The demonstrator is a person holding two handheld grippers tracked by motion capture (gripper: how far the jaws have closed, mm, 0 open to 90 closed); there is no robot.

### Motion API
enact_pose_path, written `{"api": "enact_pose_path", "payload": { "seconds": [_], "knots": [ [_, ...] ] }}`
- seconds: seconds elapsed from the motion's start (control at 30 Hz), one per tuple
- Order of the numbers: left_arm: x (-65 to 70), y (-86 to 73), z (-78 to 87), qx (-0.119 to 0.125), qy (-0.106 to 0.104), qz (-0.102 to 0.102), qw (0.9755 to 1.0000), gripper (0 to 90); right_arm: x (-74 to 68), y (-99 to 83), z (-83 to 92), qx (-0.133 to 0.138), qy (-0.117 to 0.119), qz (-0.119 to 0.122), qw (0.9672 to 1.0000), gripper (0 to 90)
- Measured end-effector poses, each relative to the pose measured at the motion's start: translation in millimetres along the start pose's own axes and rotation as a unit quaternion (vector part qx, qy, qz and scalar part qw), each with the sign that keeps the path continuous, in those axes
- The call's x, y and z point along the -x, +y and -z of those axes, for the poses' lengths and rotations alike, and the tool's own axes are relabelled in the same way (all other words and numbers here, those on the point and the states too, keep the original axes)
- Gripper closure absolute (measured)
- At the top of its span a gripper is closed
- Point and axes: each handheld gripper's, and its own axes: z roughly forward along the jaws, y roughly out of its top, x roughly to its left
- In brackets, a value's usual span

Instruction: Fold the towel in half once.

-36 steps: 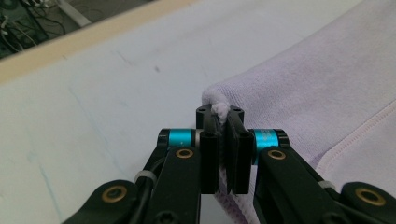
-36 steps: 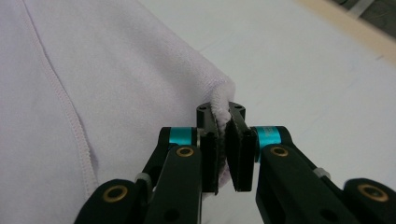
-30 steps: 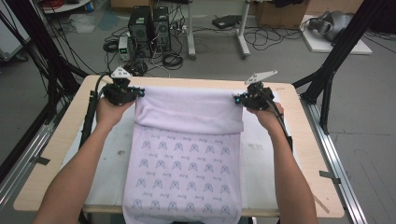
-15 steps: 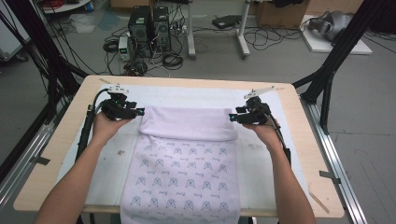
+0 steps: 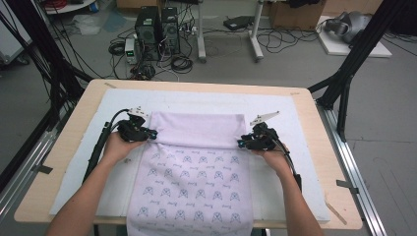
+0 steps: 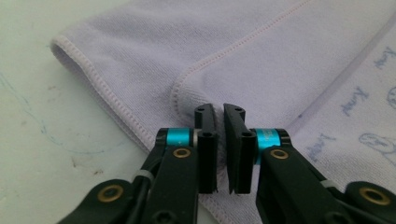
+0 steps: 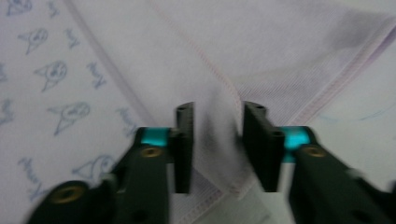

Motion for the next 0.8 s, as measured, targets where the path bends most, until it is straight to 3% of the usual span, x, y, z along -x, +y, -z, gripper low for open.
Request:
{"api": "enact_pose_path", "payload": {
  "seconds": [0.07, 0.2, 0.43, 0.5, 0.6, 0.7, 0.8],
  "knots": [
    [0.0, -2.3, 5.9, 0.015, 0.001, 0.006, 0.9999, 85.3, -1.9, -2.5, 1.6, 0.008, 0.006, 0.003, 0.9999, 81.8],
    [2.9, -8.4, 25.5, 0.061, 0.006, 0.012, 0.998, 85.4, -8.8, 1.5, 13.8, 0.032, 0.006, 0.018, 0.9993, 84.6],
    [29.9, -26.7, 63.3, 0.111, 0.018, -0.018, 0.9934, 85.4, -43.8, 4.5, 49.6, 0.074, 0.015, 0.07, 0.9947, 85.3],
    [42.5, -40.1, 76.3, 0.113, 0.017, -0.031, 0.993, 85.2, -56.9, -1.9, 60.9, 0.084, 0.019, 0.082, 0.9929, 85.2],
    [59.1, -64.2, 88.1, 0.103, -0.001, -0.04, 0.9938, 82.3, -77.1, -20.7, 71.3, 0.086, 0.028, 0.1, 0.9909, 84.3],
    [67.3, -79.7, 92.3, 0.089, -0.007, -0.038, 0.9953, 59.2, -89.2, -39.3, 73.0, 0.089, 0.062, 0.097, 0.9893, 74.0],
    [64.1, -78.2, 93.1, 0.089, -0.009, -0.029, 0.9956, 52.2, -89.1, -42.2, 72.1, 0.088, 0.06, 0.091, 0.9902, 68.6]
  ]
}}
